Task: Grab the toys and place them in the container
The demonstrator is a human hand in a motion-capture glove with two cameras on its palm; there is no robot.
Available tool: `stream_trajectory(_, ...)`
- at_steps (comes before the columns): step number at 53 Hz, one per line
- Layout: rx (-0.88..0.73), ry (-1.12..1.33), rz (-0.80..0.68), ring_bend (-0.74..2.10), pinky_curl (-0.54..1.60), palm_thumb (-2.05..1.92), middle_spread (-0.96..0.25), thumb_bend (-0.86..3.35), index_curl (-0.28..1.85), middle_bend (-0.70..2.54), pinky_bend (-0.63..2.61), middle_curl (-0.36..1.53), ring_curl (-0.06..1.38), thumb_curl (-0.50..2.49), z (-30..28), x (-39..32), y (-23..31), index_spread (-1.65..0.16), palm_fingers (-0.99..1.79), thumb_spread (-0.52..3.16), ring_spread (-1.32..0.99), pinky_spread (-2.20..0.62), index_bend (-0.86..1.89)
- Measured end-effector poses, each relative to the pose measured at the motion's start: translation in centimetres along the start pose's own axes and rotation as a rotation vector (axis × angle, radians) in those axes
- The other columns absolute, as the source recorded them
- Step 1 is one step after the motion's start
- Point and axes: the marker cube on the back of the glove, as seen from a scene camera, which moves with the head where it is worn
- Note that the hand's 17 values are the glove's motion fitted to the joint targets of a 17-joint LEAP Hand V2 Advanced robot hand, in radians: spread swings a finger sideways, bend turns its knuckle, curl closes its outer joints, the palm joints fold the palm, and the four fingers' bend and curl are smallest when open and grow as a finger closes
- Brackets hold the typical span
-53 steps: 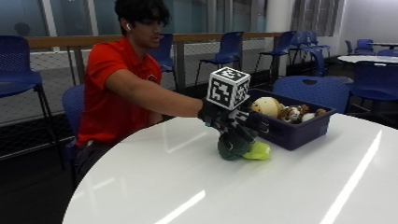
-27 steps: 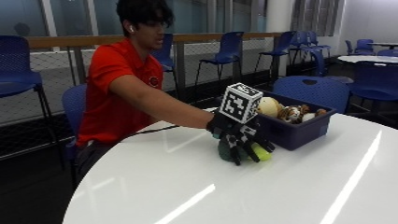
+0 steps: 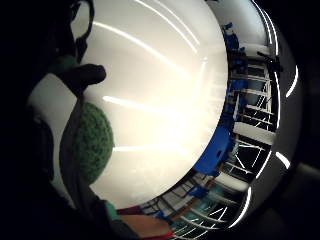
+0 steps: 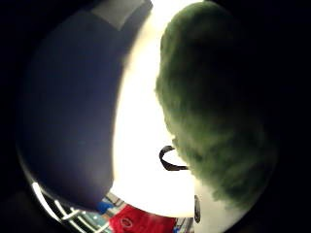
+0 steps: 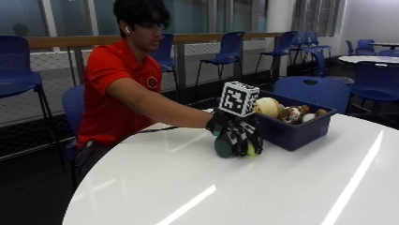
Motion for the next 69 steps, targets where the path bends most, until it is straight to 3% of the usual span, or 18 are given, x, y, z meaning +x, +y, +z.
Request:
stream_trajectory(11, 0.136, -0.079, -0.009, 0.97, 0.36, 0.52, -0.30, 0.17, 0.40, 0.29, 1.12, 0.22, 0.44, 0.55, 0.6, 0.0, 0.8, -0.42, 0.89, 1.16, -0.40, -0.43, 0.20)
stream_trajectory(14, 0.138, -0.088, -0.009, 1.01, 0.34, 0.61, -0.34, 0.20, 0.42, 0.36, 1.04, 0.25, 0.45, 0.61, 0.6, 0.2, 1.1, -0.44, 1.09, 1.08, -0.42, -0.44, 0.26)
stream_trajectory(18, 0.105, -0.111, 0.000, 1.04, 0.35, 0.65, -0.37, 0.20, 0.48, 0.40, 0.99, 0.28, 0.48, 0.65, 0.3, 0.7, 1.4, -0.44, 1.12, 0.99, -0.43, -0.44, 0.30)
stream_trajectory(32, 0.100, -0.178, 0.011, 1.09, 0.38, 0.70, -0.43, 0.18, 0.63, 0.51, 0.96, 0.36, 0.52, 0.80, -3.1, 1.8, 3.0, -0.47, 1.13, 0.74, -0.43, -0.46, 0.37)
stream_trajectory(46, 0.181, -0.130, -0.013, 1.12, 0.42, 0.70, -0.44, 0.17, 0.78, 0.55, 0.98, 0.43, 0.55, 0.92, -12.4, 0.5, 3.5, -0.49, 1.09, 0.58, -0.43, -0.45, 0.38)
stream_trajectory(56, 0.210, -0.119, -0.028, 1.12, 0.44, 0.70, -0.44, 0.15, 0.89, 0.56, 0.99, 0.47, 0.56, 0.99, -15.9, -2.5, 3.3, -0.51, 1.07, 0.52, -0.43, -0.45, 0.37)
stream_trajectory(69, 0.265, -0.089, -0.189, 1.13, 0.45, 0.69, -0.45, 0.14, 1.01, 0.54, 0.99, 0.51, 0.58, 1.07, -20.4, -9.1, 3.4, -0.54, 1.06, 0.47, -0.44, -0.45, 0.33)
